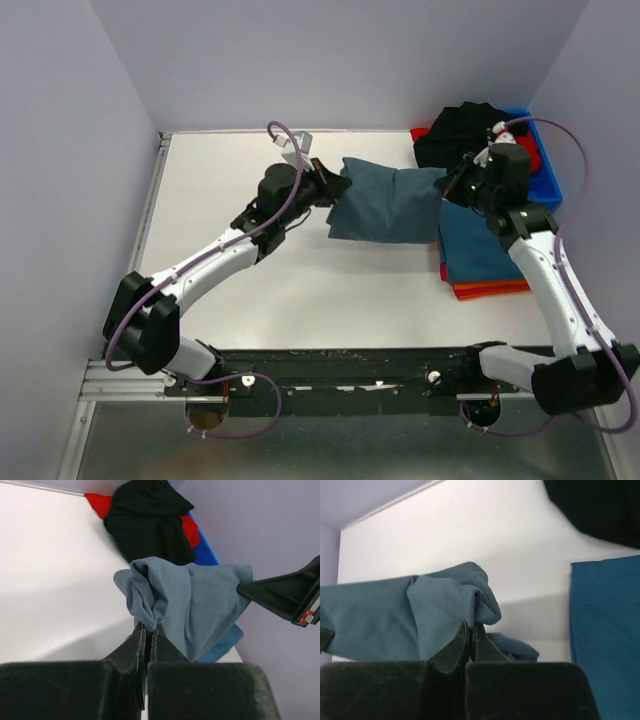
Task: Fold and stack the t-shirts
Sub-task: Put the neatly folded tshirt into the corner of the board with both arms
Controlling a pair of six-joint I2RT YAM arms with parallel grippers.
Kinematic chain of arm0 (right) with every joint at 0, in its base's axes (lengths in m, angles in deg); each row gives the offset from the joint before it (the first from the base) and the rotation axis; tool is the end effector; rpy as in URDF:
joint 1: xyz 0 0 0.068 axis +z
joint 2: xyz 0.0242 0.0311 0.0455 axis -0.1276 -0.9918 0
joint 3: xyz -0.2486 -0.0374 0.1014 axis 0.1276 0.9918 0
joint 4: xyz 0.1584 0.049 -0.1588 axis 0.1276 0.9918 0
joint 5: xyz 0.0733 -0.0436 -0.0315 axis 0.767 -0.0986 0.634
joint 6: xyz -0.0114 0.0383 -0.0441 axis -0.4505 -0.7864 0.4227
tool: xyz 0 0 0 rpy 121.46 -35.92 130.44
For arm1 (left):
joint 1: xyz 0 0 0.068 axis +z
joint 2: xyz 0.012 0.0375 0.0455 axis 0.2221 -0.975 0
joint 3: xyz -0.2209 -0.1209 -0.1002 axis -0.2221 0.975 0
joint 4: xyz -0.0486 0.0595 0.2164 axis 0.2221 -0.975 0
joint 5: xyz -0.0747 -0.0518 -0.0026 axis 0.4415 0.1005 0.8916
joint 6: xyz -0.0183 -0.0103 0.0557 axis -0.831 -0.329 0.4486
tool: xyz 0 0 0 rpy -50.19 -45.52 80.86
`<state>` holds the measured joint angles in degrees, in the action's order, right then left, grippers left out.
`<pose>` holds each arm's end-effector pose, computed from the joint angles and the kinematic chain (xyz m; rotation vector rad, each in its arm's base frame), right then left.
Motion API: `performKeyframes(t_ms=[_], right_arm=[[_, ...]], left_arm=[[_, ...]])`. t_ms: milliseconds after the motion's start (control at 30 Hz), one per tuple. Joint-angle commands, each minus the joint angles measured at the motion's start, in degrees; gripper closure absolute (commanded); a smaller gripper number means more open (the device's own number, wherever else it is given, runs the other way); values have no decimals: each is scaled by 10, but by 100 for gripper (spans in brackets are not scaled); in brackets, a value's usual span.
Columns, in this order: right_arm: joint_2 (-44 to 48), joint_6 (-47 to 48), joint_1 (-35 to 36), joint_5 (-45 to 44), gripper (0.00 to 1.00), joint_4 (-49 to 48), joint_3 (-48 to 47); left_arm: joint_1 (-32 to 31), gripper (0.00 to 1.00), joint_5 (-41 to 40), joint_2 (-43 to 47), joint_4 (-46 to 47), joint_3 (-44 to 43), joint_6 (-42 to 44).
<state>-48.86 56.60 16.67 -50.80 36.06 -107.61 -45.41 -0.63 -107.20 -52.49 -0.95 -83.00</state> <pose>0.2509 0.0460 0.3539 0.2760 2.0773 0.5098 0.2750 -0.1823 0.3352 -0.0455 1.7875 -1.0691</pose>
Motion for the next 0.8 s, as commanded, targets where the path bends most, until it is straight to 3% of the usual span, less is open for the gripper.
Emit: performKeyframes(t_ms=[0, 167, 400, 567, 767], right_arm=[[94, 8, -16, -166, 99, 130, -42], [133, 12, -50, -247, 99, 204, -82], [118, 33, -137, -336, 99, 241, -113], [107, 48, -208, -324, 99, 238, -103], [95, 61, -272, -309, 99, 222, -91]], left_arm=[[-84, 100, -120, 61, -3, 12, 2], [-176, 100, -193, 63, 42, 10, 11], [-280, 100, -261, -29, 94, -31, -6], [-343, 100, -284, -112, 98, -93, -1], [-376, 100, -286, -176, 97, -147, -6]])
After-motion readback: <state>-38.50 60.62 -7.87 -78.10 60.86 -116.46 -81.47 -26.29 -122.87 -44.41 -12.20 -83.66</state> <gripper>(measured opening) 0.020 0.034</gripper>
